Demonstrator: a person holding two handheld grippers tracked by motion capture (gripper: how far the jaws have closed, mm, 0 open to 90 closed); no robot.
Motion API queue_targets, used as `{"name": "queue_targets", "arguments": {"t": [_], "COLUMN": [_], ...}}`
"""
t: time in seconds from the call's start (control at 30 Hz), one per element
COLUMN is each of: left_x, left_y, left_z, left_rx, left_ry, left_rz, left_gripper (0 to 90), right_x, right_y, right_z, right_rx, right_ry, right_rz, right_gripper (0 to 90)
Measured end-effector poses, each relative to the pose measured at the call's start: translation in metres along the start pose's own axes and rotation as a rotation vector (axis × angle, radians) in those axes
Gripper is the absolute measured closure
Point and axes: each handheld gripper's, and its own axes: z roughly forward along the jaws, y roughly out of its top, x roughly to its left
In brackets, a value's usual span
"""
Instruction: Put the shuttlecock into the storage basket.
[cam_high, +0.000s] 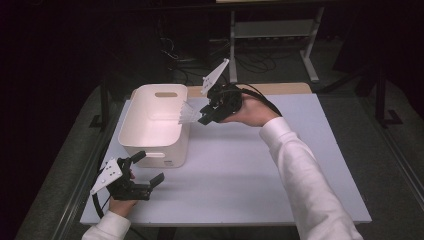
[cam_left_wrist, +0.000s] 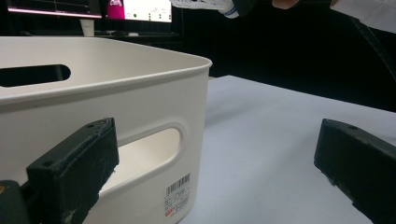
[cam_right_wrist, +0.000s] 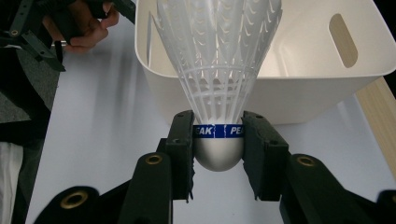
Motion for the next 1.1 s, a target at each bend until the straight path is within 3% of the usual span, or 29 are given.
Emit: {"name": "queue_targets", "arguments": {"t": [0.5, 1.1], "left_x": [0.0, 0.001], "left_y": [0.0, 0.0], "left_z": [0.0, 0.0], "left_rx": [-0.007, -0.013], "left_ry": [0.002, -0.001], "left_rz": [-0.003, 0.003], "left_gripper": [0.0, 0.0], "right_x": [0.001, -0.003], "right_y": [0.022, 0.043], "right_z": [0.005, 0.018], "right_rx": [-0.029, -0.05], "right_ry": [0.01, 0.023], "right_rz": [-0.032, -0.029], "right_gripper": [64.1, 64.0]}}
